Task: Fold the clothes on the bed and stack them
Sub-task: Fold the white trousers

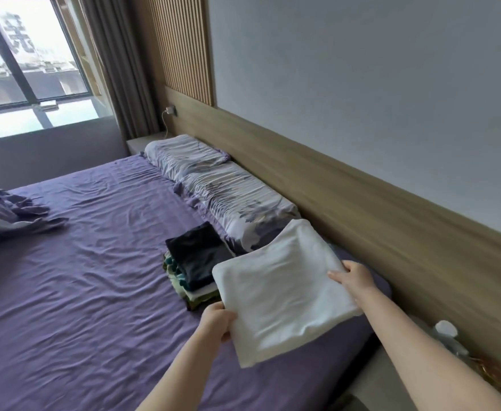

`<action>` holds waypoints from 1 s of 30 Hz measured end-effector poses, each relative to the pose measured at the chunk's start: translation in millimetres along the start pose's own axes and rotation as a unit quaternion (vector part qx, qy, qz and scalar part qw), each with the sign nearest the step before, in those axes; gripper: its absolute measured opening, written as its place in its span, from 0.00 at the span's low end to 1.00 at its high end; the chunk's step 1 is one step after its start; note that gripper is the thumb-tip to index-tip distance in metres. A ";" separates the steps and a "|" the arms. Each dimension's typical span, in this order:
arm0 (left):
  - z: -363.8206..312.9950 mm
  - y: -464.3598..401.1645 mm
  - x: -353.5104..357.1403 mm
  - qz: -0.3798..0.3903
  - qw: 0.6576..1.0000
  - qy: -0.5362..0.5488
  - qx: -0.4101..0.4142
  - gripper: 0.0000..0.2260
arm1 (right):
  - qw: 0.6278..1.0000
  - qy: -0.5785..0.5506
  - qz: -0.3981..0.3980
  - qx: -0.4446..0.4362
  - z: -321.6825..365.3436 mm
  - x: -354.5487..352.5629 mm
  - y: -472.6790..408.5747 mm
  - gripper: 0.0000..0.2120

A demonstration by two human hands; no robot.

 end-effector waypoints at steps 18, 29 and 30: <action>-53.2 -128.1 177.2 -0.043 0.989 0.096 -0.106 0.20 | 0.996 0.052 0.069 0.038 -33.5 -74.6 -246.3 0.17; -47.8 -175.7 208.7 0.025 0.992 -0.098 -0.069 0.28 | 0.991 0.095 0.063 0.067 -66.5 -65.2 -307.9 0.22; -45.2 -178.8 212.8 0.041 0.984 -0.159 -0.067 0.32 | 0.988 0.119 0.068 0.076 -70.1 -63.7 -306.0 0.23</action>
Point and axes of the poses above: each hand's wrist, its own y-axis away from the middle knuckle, its own x-axis out of the palm, z = x × y, the point moved 1 cm from there along -y, towards the middle knuckle, and after that the axes turned 14 degrees about -y, right-handed, at the moved point
